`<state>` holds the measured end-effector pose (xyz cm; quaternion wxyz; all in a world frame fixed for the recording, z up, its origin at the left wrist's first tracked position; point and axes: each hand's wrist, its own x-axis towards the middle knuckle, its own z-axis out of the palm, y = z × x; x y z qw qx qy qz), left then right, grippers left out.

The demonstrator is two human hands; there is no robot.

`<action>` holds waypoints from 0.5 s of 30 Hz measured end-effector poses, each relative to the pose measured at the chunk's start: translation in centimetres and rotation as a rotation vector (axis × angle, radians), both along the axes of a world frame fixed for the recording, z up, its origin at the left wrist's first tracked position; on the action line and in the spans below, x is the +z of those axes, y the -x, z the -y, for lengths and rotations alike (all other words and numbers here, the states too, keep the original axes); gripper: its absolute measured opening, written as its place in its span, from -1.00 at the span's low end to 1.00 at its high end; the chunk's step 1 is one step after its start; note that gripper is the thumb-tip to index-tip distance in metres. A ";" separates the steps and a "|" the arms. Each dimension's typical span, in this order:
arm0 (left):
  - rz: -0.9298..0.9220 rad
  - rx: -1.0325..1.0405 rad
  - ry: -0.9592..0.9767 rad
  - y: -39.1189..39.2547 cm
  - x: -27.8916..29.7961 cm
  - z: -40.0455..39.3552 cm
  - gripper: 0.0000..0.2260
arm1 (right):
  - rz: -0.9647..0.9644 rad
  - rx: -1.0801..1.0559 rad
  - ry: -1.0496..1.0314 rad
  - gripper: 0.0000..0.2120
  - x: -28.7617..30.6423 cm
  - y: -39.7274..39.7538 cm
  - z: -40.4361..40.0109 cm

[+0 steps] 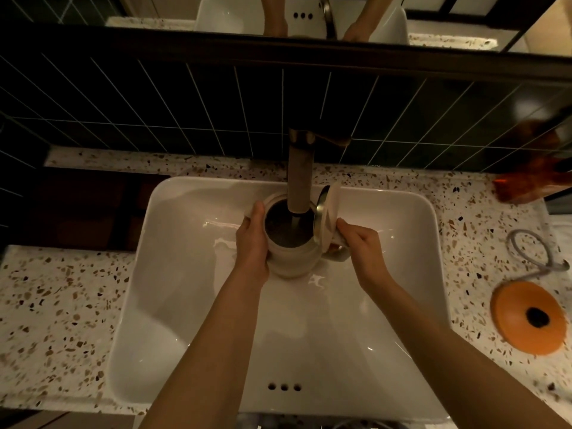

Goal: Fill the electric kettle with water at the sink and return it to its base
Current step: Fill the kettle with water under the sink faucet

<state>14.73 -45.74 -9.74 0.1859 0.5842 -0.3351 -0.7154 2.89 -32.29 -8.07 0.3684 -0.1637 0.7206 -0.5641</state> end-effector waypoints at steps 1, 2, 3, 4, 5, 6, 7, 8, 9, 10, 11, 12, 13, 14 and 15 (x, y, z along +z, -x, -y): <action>0.011 -0.006 0.005 0.1 -0.1 -0.1 -0.50 | 0.022 -0.004 -0.005 -0.62 0.1 0.1 0.1; 0.022 -0.005 0.009 0.1 0.0 -0.1 -0.51 | 0.035 -0.005 -0.011 -0.61 0.1 0.2 0.1; 0.032 0.000 0.009 0.2 0.0 -0.2 -0.51 | 0.046 -0.008 -0.015 -0.61 0.1 0.3 0.1; 0.041 0.005 0.005 0.3 0.0 -0.3 -0.50 | 0.053 -0.001 -0.023 -0.61 -0.1 0.5 0.1; 0.046 0.005 0.003 0.4 0.0 -0.3 -0.50 | 0.058 0.010 -0.028 -0.61 -0.1 0.7 0.1; 0.046 0.004 0.004 0.4 0.1 -0.5 -0.50 | 0.060 0.024 -0.031 -0.61 -0.3 0.9 0.0; 0.043 0.002 0.007 0.5 0.1 -0.6 -0.52 | 0.061 0.036 -0.026 -0.60 -0.4 1.0 -0.1; 0.040 0.004 0.012 0.5 0.1 -0.8 -0.53 | 0.057 0.043 -0.020 -0.58 -0.7 1.2 -0.3; 0.040 0.005 0.017 0.5 0.1 -0.9 -0.53 | 0.047 0.045 -0.012 -0.55 -1.0 1.3 -0.5; 0.043 0.006 0.022 0.5 0.1 -0.9 -0.53 | 0.035 0.046 -0.006 -0.52 -1.3 1.3 -0.5; 0.044 0.004 0.024 0.5 0.1 -1.0 -0.53 | 0.026 0.045 0.000 -0.50 -1.6 1.3 -0.6; 0.045 0.000 0.027 0.5 0.1 -1.0 -0.52 | 0.025 0.041 0.003 -0.49 -1.9 1.3 -0.6; 0.045 -0.006 0.032 0.4 0.1 -1.0 -0.52 | 0.028 0.033 0.005 -0.49 -2.0 1.2 -0.6; 0.041 -0.009 0.038 0.4 0.1 -1.0 -0.52 | 0.031 0.025 0.006 -0.49 -2.0 1.2 -0.5; 0.036 -0.010 0.044 0.4 0.0 -1.1 -0.51 | 0.031 0.018 0.004 -0.50 -1.8 1.1 -0.4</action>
